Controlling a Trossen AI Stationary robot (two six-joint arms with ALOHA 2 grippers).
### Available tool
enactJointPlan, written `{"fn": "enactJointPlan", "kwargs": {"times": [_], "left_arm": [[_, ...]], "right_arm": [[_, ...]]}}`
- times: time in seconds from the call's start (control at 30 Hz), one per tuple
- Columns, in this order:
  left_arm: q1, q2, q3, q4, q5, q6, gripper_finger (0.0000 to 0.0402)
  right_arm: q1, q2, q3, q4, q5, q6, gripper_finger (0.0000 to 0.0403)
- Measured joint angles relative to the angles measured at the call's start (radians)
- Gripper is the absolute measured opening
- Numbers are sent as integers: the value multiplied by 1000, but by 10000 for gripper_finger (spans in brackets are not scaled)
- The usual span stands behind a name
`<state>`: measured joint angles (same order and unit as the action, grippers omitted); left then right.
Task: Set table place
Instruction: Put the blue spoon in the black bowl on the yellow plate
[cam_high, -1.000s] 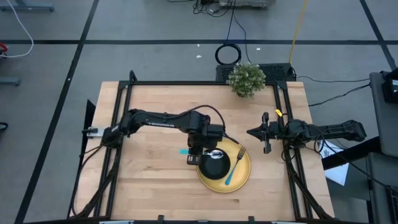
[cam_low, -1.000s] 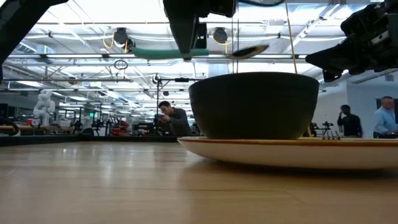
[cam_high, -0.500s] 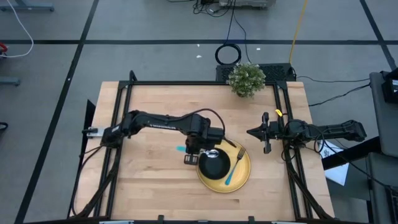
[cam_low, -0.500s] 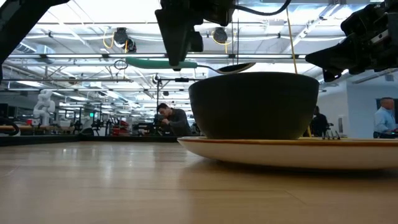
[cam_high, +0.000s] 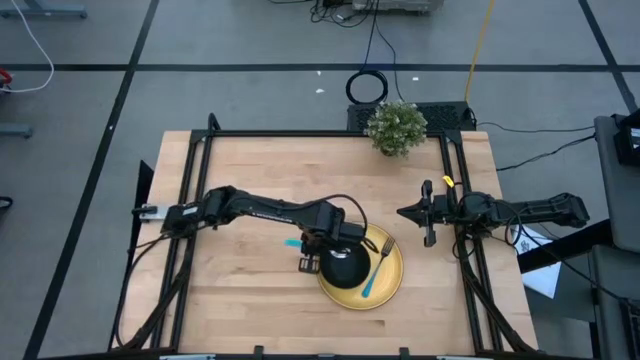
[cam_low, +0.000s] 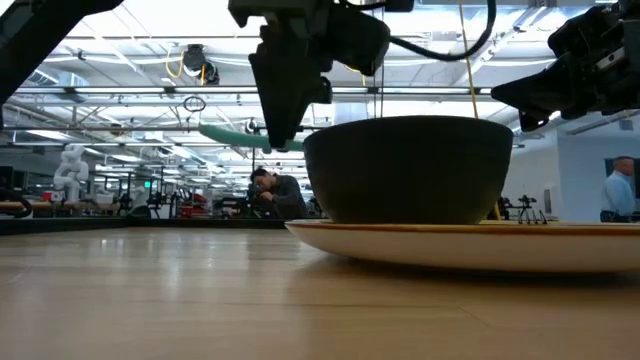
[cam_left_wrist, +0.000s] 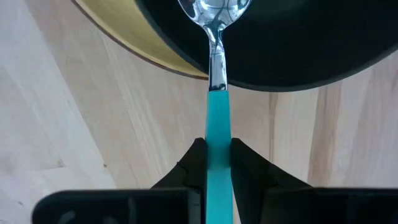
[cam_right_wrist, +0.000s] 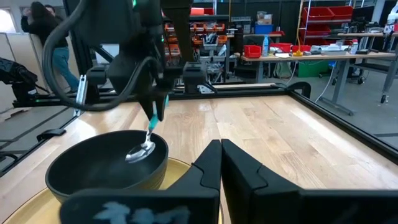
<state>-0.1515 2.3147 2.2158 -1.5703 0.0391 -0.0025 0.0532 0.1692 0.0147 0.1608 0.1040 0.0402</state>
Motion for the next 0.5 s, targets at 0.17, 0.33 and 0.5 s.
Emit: {"fn": "enactJointPlan", "kwargs": {"times": [0.17,0.33,0.5], "left_arm": [[0,4,0,0,-15,20,45],[-1,3,0,0,-49,31,45],[-9,3,0,0,-108,53,45]], "right_arm": [[0,0,0,0,0,2,0],[0,0,0,0,0,1,0],[0,0,0,0,0,-2,0]]}}
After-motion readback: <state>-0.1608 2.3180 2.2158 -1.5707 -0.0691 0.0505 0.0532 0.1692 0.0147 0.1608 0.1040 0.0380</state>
